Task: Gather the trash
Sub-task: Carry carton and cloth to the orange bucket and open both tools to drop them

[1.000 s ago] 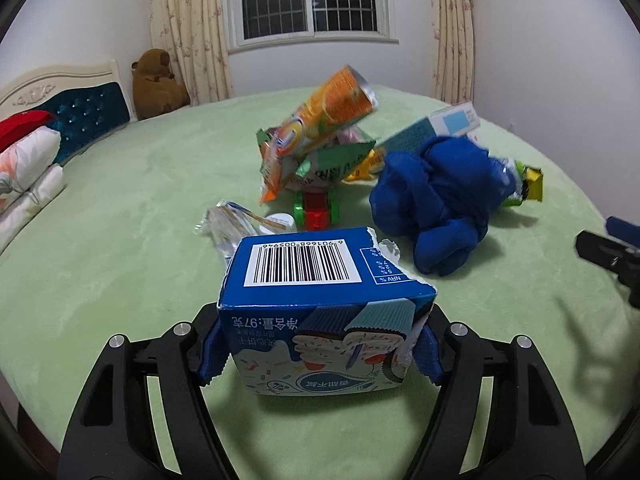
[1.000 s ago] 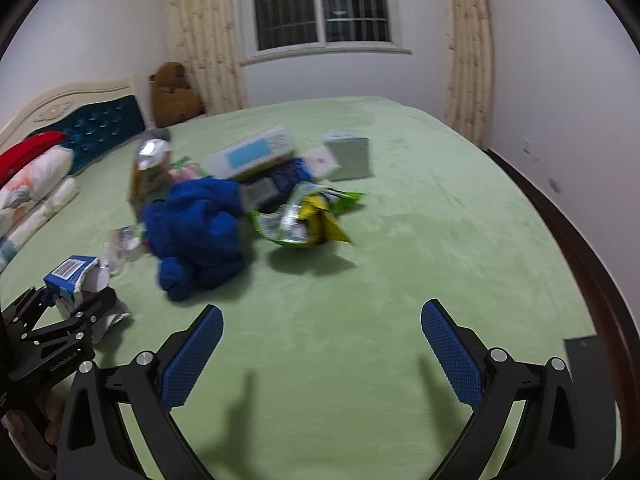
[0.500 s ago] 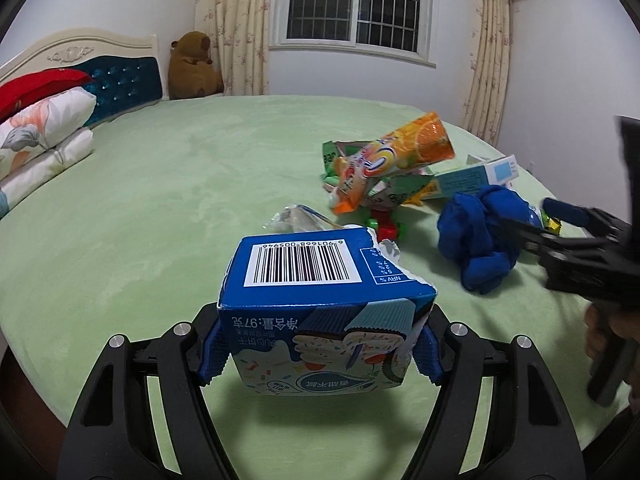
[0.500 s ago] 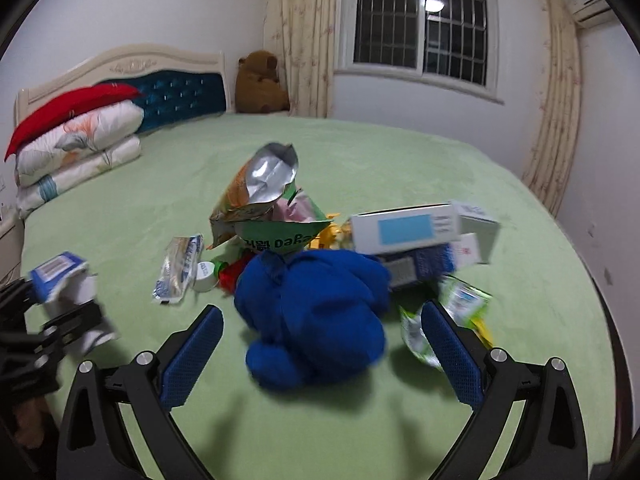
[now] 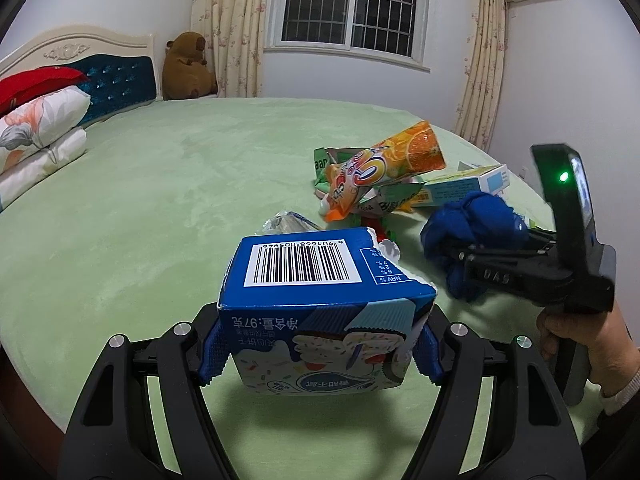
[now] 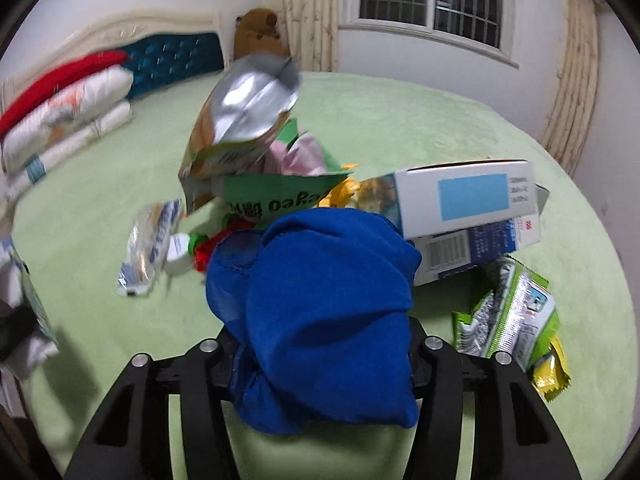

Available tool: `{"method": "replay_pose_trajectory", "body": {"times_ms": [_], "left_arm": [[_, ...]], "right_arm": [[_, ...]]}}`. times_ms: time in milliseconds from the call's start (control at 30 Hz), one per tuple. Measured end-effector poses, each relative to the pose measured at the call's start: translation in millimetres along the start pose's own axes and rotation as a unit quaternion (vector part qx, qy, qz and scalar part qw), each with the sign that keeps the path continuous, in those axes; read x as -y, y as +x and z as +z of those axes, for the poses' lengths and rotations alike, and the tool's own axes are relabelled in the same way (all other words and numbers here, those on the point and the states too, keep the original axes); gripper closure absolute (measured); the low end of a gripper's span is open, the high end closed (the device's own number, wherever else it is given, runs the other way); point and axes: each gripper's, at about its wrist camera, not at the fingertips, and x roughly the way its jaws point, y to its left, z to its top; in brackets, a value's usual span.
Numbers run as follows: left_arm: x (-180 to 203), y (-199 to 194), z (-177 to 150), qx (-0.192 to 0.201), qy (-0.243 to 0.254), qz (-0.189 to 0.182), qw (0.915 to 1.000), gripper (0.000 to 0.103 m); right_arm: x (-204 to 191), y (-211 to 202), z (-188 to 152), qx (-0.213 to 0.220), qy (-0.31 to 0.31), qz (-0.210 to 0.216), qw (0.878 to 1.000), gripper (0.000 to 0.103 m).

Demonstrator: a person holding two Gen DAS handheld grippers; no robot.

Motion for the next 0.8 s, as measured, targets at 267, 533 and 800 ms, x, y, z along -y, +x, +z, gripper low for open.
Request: {"method": "replay_pose_trajectory", "body": {"times_ms": [267, 533, 800], "left_arm": [[7, -13, 0, 0.019, 0.01, -0.001, 0.9998, 0.032], [8, -23, -5, 0.019, 0.014, -0.011, 0.9997, 0.032], [19, -47, -31, 0.017, 0.031, -0.036, 0.9987, 0.032]], "right_arm": [[2, -74, -8, 0.088, 0.033, 0.088, 0.992, 0.051], [-5, -138, -66, 0.115, 0.022, 0.061, 0.991, 0.05], [-20, -173, -148, 0.099, 0.017, 0.04, 0.994, 0.05]]}}
